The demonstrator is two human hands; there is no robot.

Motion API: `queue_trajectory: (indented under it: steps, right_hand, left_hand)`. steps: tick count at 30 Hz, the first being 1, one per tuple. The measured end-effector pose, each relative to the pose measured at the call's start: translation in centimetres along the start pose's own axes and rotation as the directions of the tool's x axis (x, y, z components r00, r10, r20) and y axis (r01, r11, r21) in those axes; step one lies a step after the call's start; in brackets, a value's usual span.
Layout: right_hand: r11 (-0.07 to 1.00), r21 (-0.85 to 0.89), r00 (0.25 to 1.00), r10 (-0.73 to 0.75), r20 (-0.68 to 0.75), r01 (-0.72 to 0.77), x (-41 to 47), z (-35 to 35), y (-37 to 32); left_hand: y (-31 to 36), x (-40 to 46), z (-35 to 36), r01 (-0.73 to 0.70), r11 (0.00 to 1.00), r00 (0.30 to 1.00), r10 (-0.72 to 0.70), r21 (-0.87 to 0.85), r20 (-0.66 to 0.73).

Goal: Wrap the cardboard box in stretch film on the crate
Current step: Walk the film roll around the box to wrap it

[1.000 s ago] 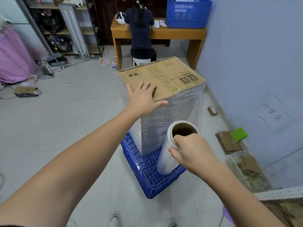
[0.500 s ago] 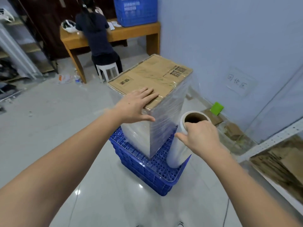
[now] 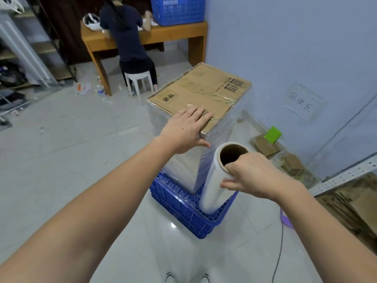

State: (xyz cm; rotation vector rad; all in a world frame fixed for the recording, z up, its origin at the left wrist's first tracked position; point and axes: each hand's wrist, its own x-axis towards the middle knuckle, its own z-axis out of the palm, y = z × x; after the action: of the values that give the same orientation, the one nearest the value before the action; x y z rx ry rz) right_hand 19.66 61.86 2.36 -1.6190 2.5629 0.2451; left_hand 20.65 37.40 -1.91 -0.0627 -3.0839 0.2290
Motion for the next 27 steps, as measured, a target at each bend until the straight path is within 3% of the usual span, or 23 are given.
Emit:
queue_trajectory:
  steps: [3,9,15,19,27]
  right_hand:
    - [0.996,-0.013,0.995,-0.092,0.031,0.093,-0.3,-0.1,-0.9]
    - [0.994,0.021,0.994,-0.105,0.009,0.105,-0.5,0.2,-1.2]
    - [0.998,0.028,0.989,0.051,-0.14,-0.048,-1.0,1.7,-3.1]
    - [0.984,0.09,0.975,0.167,-0.147,-0.155,-1.0,1.8,-4.2]
    - [0.909,0.159,0.903,0.406,-0.14,-0.385,0.9,0.8,-8.5]
  left_hand:
    - [0.3,-0.2,0.2,0.009,1.0,1.0,-0.009,-0.015,0.004]
    - [0.4,-0.2,-0.1,0.033,0.999,0.999,-0.032,-0.038,0.022]
    - [0.6,-0.4,-0.8,0.049,0.994,0.998,-0.046,-0.096,0.037]
    - [0.2,-0.2,-1.5,0.044,0.985,0.997,-0.033,-0.165,0.069]
    - [-5.9,1.0,-1.9,-0.261,0.955,0.965,0.261,-0.145,-0.013]
